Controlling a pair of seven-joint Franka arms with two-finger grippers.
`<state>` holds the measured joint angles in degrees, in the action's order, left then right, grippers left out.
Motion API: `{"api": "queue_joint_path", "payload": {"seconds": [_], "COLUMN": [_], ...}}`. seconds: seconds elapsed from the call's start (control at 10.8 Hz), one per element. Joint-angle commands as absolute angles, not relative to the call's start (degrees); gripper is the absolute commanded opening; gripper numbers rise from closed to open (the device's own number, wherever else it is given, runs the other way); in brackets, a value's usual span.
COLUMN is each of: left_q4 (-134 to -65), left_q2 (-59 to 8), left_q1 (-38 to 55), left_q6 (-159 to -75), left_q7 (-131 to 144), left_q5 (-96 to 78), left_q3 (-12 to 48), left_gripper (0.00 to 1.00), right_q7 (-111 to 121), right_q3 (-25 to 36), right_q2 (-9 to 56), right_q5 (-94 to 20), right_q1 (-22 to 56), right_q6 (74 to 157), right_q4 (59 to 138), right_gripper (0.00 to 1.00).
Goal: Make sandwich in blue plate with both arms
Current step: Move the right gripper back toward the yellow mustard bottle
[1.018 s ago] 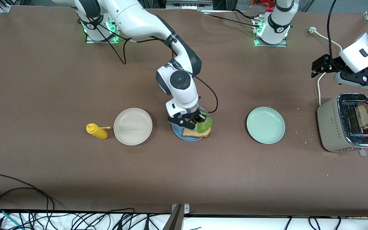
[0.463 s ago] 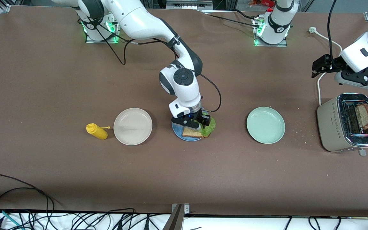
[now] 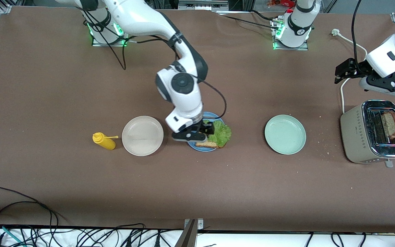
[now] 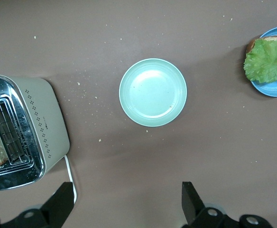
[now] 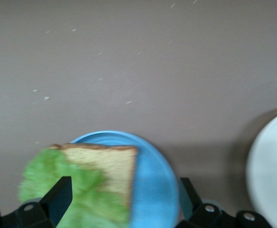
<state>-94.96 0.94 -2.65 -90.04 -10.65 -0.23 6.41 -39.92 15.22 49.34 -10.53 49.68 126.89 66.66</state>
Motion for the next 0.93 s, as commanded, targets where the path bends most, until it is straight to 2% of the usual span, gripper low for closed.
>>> {"api": "queue_joint_path", "payload": {"seconds": [0.0,0.46,0.65,0.83], "left_q4": [-92.6,-92.5,-92.5,-92.5], "left_q2": [-0.4,-0.4,-0.4,-0.4], "left_q1": [-2.9,-2.8,-2.6,-3.0], "left_q6": [-88.9,-88.9,-88.9,-88.9], "left_q7": [-10.5,-10.4,-10.4,-10.5], "left_q5": [-0.5,-0.5,-0.5,-0.5], "left_q3": [6.5,6.5,6.5,6.5], "left_gripper": [1.00,1.00,1.00,1.00], "right_q7": [-21.2,6.3,16.3,26.3], "right_q3": [14.0,8.4,3.3,2.8], "right_q2": [38.1,29.2,25.7,24.1], "right_q5": [-9.8,-9.7,-9.6,-9.6], "right_q1": [43.2,28.3,18.6,14.1], "right_q6": [121.0,116.0,112.9,109.2], "right_q4": [77.4,84.6,87.5,87.6], "right_gripper": [1.00,1.00,1.00,1.00]}}
